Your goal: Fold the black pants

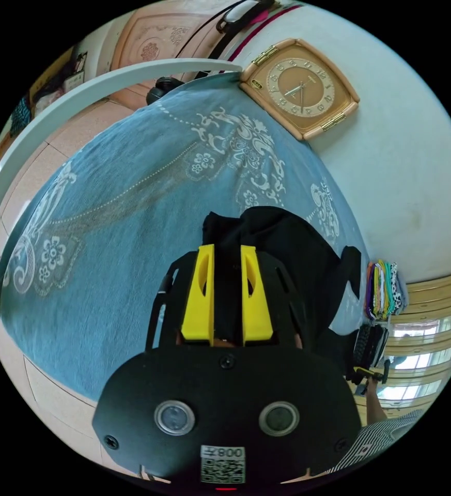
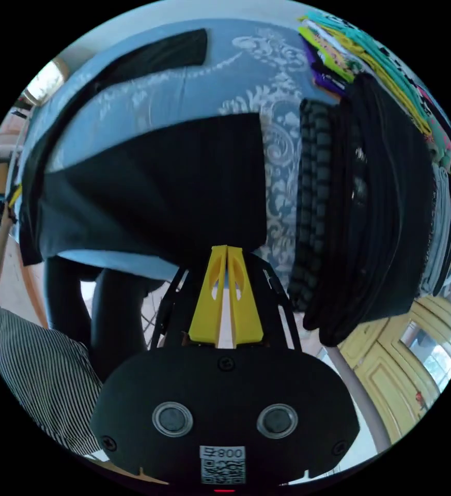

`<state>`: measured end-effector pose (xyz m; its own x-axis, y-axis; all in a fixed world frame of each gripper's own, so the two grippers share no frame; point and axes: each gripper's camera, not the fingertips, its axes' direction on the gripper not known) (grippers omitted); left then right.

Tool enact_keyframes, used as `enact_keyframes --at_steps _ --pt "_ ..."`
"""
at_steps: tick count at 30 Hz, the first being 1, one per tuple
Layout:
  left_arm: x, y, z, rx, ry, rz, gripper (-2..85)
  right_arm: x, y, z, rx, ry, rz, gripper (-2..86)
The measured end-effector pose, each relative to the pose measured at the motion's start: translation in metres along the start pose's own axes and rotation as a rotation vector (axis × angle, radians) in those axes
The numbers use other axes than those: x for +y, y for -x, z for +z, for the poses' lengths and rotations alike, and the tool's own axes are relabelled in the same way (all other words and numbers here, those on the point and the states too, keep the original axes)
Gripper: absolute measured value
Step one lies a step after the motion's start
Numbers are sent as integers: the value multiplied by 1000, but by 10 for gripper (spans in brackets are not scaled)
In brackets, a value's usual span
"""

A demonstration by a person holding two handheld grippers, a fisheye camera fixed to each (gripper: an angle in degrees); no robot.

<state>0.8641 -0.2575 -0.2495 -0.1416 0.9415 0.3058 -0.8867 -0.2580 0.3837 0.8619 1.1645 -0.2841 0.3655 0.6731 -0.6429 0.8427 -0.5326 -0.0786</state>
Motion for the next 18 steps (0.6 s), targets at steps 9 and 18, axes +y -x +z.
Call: enact_keyframes --at_steps 9,18 --pt "-29 15 26 103 2 -53 24 -195 59 -53 -151 -381 -199 50" --pt "-57 18 55 86 -7 -40 13 -386 79 -19 -17 -322 -99 66"
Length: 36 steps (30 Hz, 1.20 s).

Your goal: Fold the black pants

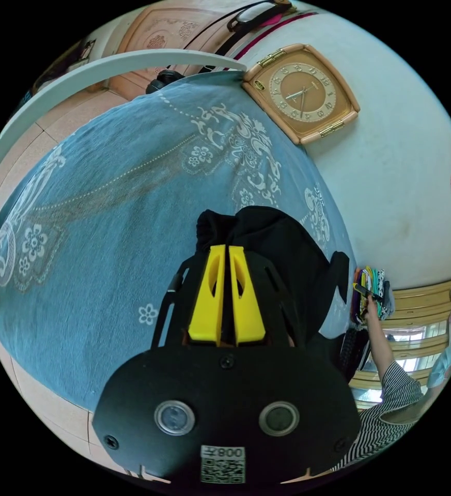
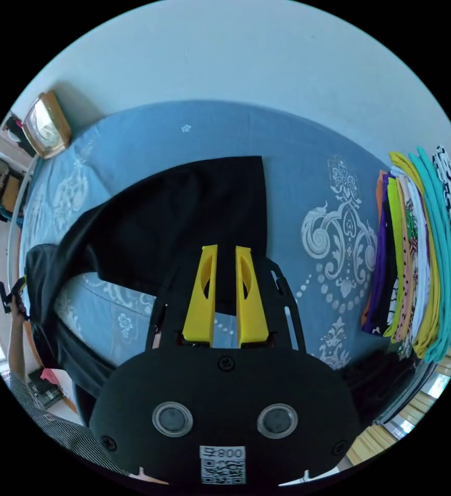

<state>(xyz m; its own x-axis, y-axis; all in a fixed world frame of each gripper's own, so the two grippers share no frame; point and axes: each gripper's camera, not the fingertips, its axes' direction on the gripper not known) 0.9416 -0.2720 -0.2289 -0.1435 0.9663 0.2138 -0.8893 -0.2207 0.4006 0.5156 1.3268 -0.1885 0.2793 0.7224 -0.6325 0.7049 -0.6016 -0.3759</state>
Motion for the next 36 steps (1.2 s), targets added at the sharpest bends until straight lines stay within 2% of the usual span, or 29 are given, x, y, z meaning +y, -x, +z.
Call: enact_keyframes --at_steps 4,5,7,12,15,17,19,24,26,31,36 --pt "-8 7 9 23 -27 -24 10 7 -15 61 25 119 26 43" --pt "-10 8 10 30 -35 -26 9 16 -20 62 14 62 34 21" --pt "-15 6 8 47 -54 -25 7 23 -25 70 2 65 23 12" --pt "-30 -1 -13 111 -171 -14 4 40 -52 79 110 134 11 5" --pt "-41 -6 -25 103 -212 13 4 61 -83 74 44 94 65 8" --pt "-45 -6 -30 71 -251 14 4 75 -93 72 -86 29 51 18" --pt "-47 3 -28 82 -287 -18 4 80 -91 79 -107 12 30 38" --pt "-56 17 8 24 -239 -83 4 77 -87 117 -148 40 37 82" --pt "-60 17 21 51 -243 -81 4 72 -83 143 -108 105 32 70" --pt "-72 19 32 31 -250 -81 2 69 -72 152 -32 132 -33 32" --pt "-81 22 43 19 -260 -68 2 97 -95 120 26 37 -29 23"
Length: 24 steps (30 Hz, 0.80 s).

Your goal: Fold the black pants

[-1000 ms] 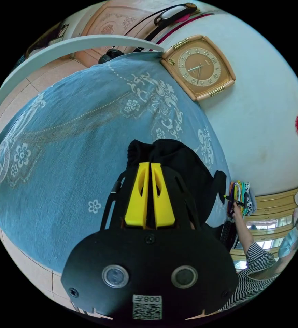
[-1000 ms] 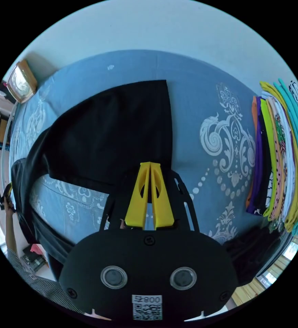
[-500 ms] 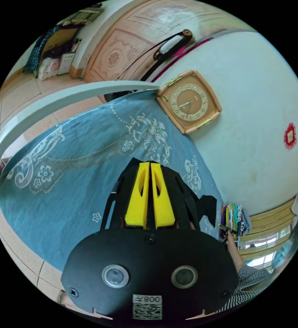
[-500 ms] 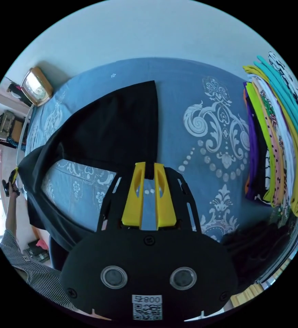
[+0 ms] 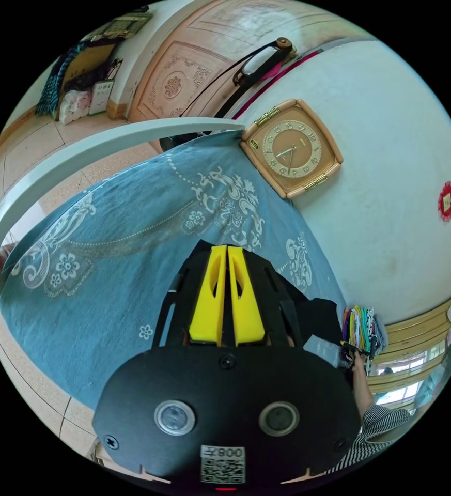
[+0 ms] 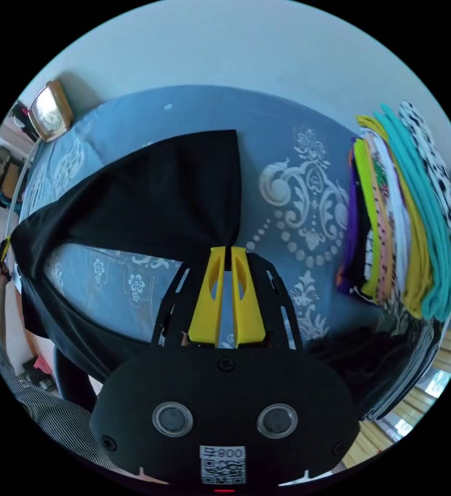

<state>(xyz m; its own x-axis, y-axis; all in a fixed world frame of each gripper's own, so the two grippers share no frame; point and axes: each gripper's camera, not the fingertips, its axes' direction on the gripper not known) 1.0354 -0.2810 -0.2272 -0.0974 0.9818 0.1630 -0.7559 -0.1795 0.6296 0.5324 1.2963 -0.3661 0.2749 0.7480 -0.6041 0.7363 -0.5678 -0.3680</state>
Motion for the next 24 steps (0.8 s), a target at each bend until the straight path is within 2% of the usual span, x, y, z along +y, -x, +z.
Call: enact_keyframes --at_steps 3,6,8,10,17,20,24 --pt "2 7 21 -1 11 -13 2 33 -42 14 47 47 72 22" --pt "5 10 49 12 41 -23 2 66 -86 47 -44 114 191 22" --pt "6 8 68 -10 56 -12 2 87 -105 65 -150 90 264 22" --pt "4 7 78 -23 63 -6 2 94 -110 69 -174 56 288 22" --pt "-6 -8 109 -18 50 41 3 96 -88 58 -27 62 179 20" --pt "-9 -15 124 4 9 59 5 108 -97 60 23 68 199 20" --pt "-5 -18 155 22 57 59 15 120 -111 94 -18 130 258 21"
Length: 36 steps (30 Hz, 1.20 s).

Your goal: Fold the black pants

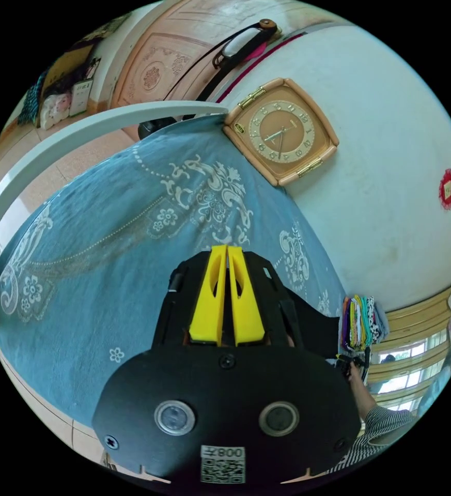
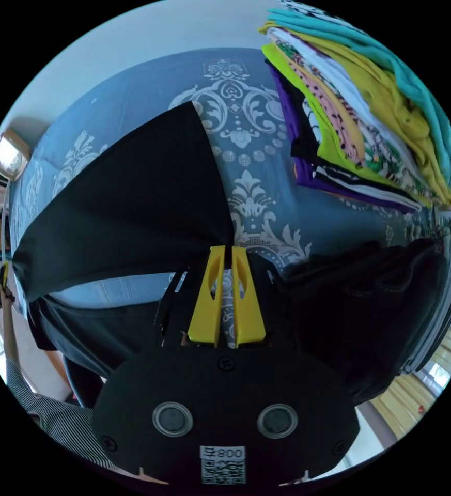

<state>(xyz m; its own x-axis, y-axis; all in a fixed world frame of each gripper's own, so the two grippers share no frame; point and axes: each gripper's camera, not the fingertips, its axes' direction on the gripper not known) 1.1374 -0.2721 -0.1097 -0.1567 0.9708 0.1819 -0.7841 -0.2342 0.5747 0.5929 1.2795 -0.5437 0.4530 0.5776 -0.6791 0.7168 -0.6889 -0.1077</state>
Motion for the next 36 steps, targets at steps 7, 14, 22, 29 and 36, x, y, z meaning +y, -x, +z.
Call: enact_keyframes --at_steps 7,14,22,29,36 --pt "19 -6 34 -91 121 147 103 13 -6 6 2 -73 57 16" --pt "23 -8 112 -164 252 117 29 14 -5 26 -2 -58 77 11" --pt "6 -40 124 -135 90 108 10 17 -5 36 -26 -59 76 10" --pt "28 -60 173 -249 130 146 41 29 -9 38 -71 -93 114 16" --pt "76 -72 162 -180 -1 181 83 30 -10 -7 -106 -288 126 46"
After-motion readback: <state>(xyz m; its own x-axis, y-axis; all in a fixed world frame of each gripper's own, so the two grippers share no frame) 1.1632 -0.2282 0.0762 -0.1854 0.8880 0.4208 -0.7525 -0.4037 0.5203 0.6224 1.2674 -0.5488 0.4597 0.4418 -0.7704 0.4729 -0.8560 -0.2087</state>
